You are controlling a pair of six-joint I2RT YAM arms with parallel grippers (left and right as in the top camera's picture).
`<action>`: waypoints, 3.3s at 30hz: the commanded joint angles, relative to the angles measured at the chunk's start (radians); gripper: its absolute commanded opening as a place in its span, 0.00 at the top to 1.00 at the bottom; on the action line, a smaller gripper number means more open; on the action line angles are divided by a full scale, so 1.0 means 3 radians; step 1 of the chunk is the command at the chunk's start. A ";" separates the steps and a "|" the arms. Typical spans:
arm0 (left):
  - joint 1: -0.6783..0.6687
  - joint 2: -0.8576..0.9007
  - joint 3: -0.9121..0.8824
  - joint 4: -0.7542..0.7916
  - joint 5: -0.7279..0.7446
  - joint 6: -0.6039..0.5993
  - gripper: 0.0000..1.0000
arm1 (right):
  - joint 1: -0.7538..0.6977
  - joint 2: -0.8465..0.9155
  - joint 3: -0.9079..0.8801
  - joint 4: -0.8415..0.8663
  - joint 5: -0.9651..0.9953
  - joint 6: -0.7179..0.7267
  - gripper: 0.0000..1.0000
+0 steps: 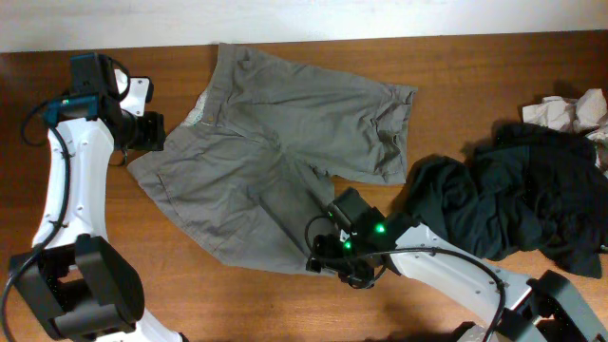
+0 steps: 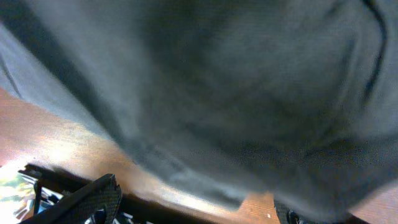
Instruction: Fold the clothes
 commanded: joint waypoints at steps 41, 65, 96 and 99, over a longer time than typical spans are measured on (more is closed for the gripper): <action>0.0008 -0.0005 0.0004 0.0041 0.0211 0.0065 0.42 | -0.0604 -0.0525 0.0735 -0.1483 0.1139 -0.1150 0.96; 0.0008 -0.0005 0.0004 0.0034 0.0211 0.0064 0.42 | -0.1114 -0.0296 0.1020 -0.1156 0.0435 -0.1770 0.37; 0.0008 -0.0005 0.0004 0.0060 0.0361 0.0065 0.42 | -0.0156 -0.0415 0.0220 -0.1265 0.0528 -0.0783 0.16; 0.0008 -0.0005 0.0004 0.0064 0.0361 0.0065 0.42 | -0.0158 -0.0395 0.0072 -0.0825 0.0245 -0.0782 0.53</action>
